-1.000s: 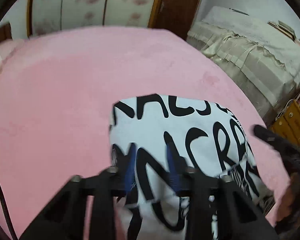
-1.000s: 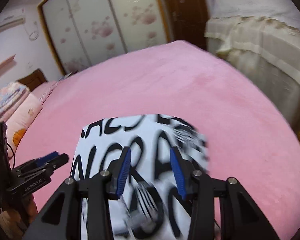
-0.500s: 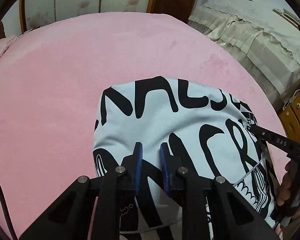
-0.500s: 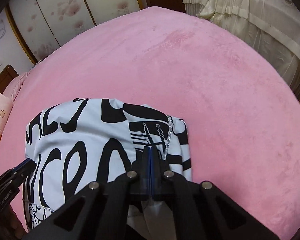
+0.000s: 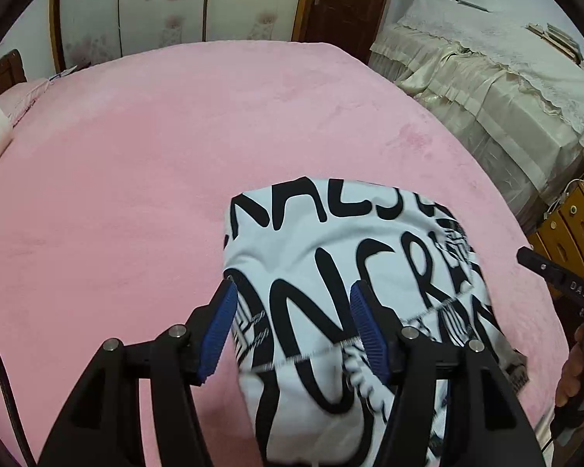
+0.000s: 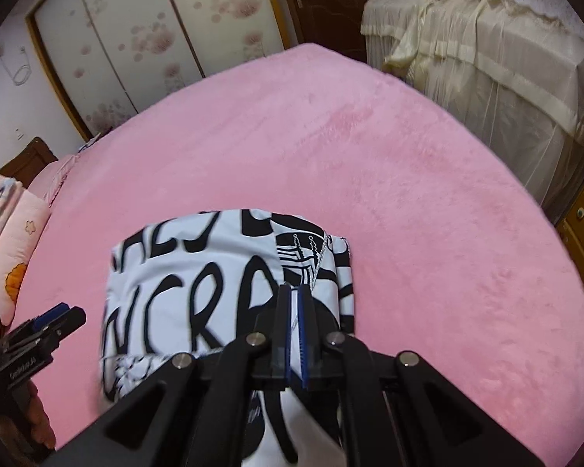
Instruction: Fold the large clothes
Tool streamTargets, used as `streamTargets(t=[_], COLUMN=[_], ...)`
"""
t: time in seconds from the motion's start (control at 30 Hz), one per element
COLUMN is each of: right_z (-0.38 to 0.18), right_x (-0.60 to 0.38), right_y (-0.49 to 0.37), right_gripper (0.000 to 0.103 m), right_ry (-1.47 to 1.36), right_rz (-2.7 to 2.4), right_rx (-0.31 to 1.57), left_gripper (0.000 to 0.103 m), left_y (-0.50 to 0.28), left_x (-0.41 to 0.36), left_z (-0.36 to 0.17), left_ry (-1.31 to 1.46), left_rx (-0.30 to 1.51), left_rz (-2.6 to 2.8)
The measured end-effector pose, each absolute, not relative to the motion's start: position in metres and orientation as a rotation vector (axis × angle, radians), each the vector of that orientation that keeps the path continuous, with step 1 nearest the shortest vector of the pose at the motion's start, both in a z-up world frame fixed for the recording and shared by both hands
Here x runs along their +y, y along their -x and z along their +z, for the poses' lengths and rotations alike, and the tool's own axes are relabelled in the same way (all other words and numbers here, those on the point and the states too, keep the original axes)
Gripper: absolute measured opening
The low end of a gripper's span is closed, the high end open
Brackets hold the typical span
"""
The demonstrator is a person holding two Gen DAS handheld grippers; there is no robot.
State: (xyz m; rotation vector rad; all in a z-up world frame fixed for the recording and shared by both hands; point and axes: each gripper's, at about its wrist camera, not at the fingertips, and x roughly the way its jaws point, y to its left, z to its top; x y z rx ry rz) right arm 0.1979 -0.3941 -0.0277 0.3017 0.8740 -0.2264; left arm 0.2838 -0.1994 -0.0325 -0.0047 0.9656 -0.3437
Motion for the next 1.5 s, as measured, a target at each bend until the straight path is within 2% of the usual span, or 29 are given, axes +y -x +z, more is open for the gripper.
streamTargets(t=[0.03, 0.07, 0.1, 0.2, 0.4, 0.63, 0.7, 0.87, 1.03, 1.27, 1.43, 1.5], right_z=[-0.02, -0.01, -0.004, 0.019, 0.051, 0.065, 0.064, 0.043, 0.002, -0.058, -0.101, -0.114], right_x=[-0.391, -0.386, -0.384, -0.373, -0.359, -0.343, -0.343, -0.365, -0.398, -0.468, -0.497, -0.5], right_y=[-0.191, -0.182, -0.176, -0.155, -0.124, -0.101, -0.102, -0.114, -0.132, -0.153, -0.172, -0.177], right_gripper=[0.006, 0.015, 0.029, 0.056, 0.067, 0.071, 0.085, 0.087, 0.087, 0.087, 0.087, 0.087], right_ry=[-0.284, -0.26, -0.246, -0.157, -0.034, 0.113, 0.103, 0.025, -0.068, -0.41, -0.535, -0.556], right_rz=[-0.226, -0.227, -0.227, -0.241, -0.22, -0.205, -0.182, -0.131, -0.103, 0.003, 0.073, 0.104], right_rx=[0.863, 0.848, 0.836, 0.779, 0.736, 0.732, 0.759, 0.876, 1.021, 1.136, 1.203, 1.22], left_gripper=[0.06, 0.062, 0.063, 0.077, 0.082, 0.082, 0.082, 0.082, 0.082, 0.082, 0.083, 0.088], left_y=[-0.278, -0.275, -0.27, -0.254, -0.227, -0.211, -0.21, -0.216, -0.233, -0.26, -0.273, -0.279], left_x=[-0.197, -0.195, -0.192, -0.183, -0.171, -0.169, -0.172, -0.179, -0.181, -0.178, -0.181, -0.184], left_z=[-0.025, -0.02, -0.012, 0.008, 0.04, 0.052, 0.049, 0.025, -0.022, -0.086, -0.11, -0.114], left_ry=[0.0, -0.001, -0.001, -0.014, -0.019, -0.021, -0.02, 0.023, 0.105, 0.25, 0.274, 0.277], left_rx=[0.965, 0.966, 0.965, 0.949, 0.94, 0.972, 0.997, 1.124, 1.283, 1.443, 1.447, 1.427], left_rz=[-0.34, -0.338, -0.342, -0.336, -0.339, -0.358, -0.378, -0.453, -0.503, -0.587, -0.611, -0.621])
